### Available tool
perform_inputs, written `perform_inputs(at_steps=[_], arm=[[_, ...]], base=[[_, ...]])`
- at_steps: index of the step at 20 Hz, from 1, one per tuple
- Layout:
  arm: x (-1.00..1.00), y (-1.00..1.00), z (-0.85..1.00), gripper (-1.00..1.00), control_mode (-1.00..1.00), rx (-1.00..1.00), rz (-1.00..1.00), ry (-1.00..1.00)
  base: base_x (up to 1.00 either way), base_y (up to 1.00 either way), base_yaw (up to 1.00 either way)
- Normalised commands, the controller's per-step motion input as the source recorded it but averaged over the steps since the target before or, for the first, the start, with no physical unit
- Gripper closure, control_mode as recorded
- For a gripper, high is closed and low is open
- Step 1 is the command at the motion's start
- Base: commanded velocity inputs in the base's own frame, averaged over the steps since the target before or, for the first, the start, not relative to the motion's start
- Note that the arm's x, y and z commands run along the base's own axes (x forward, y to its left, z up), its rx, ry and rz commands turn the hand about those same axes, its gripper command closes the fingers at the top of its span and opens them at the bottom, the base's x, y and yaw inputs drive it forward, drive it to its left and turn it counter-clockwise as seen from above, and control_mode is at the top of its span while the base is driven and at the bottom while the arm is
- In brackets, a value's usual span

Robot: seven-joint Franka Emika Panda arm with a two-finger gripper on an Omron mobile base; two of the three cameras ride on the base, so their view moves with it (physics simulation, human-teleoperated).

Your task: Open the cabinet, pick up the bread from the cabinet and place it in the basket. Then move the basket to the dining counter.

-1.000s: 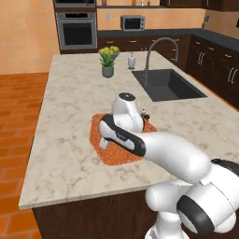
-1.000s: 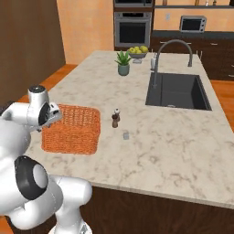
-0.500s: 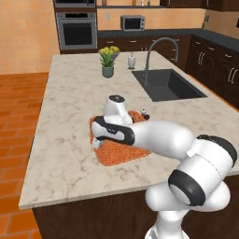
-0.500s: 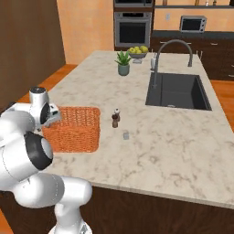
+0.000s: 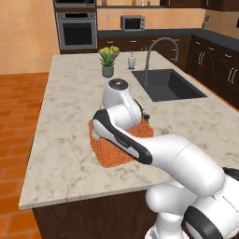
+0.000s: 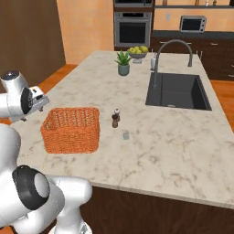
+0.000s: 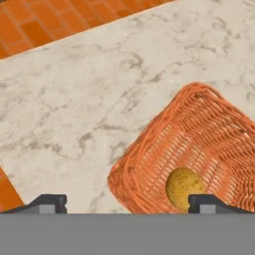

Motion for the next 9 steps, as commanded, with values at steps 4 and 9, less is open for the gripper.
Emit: perform_inputs(at_steps=[4, 9], arm=[[-1.0, 0.69, 0.87, -1.0, -1.0, -0.08, 0.0, -0.23], [-1.0, 0.75, 0.53, -1.0, -1.0, -0.04, 0.0, -0.19]], base=[[0.0, 0.0, 0.0], [0.0, 0.0, 0.0]])
